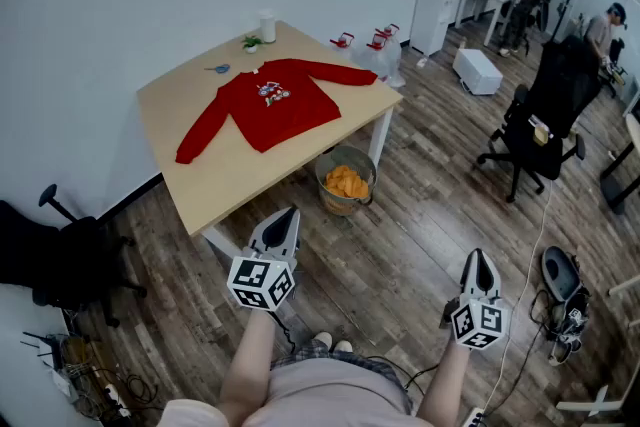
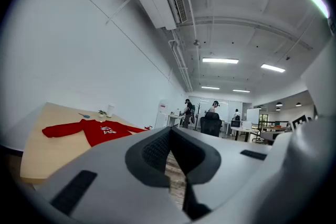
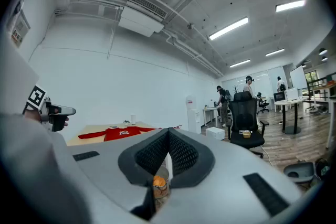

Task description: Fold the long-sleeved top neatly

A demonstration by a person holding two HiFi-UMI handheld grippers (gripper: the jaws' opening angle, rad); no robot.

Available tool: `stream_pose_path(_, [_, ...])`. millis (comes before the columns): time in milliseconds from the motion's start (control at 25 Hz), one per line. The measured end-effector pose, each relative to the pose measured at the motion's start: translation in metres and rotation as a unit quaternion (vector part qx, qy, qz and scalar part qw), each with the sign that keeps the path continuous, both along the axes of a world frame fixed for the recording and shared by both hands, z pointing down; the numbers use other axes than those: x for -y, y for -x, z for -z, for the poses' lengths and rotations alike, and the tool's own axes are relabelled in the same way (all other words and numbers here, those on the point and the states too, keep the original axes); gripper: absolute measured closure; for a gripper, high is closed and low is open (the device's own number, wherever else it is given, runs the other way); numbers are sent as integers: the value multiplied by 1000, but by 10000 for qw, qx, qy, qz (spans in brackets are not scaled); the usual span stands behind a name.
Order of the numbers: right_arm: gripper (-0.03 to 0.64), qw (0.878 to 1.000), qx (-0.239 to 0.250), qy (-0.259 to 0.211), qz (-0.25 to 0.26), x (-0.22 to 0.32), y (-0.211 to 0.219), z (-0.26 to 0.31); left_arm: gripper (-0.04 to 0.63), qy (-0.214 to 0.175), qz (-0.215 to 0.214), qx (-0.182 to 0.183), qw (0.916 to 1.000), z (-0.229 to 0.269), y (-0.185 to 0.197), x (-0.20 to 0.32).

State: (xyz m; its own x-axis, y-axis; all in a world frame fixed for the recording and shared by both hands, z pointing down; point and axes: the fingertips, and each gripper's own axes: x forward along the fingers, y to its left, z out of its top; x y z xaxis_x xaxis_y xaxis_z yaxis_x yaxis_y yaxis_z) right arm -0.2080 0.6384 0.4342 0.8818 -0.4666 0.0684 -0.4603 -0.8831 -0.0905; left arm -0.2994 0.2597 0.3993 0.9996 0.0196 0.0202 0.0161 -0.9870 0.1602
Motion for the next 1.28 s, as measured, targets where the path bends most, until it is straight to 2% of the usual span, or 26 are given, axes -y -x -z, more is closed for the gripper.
stream_pose_path(640, [609,9999,-32,152,-32,-3,0,1,592,74,-15,8,10000,-1,-1,-5])
stream_pose_path(920, [607,9996,58,-289,-34,-3,-1,-2,592,189,-34,37,9998,-9,-2,-3])
stream_pose_path(1280, [596,9995,157,-250,135,12,2,-8,592,210,-239,58,9995,-15,-7,-15])
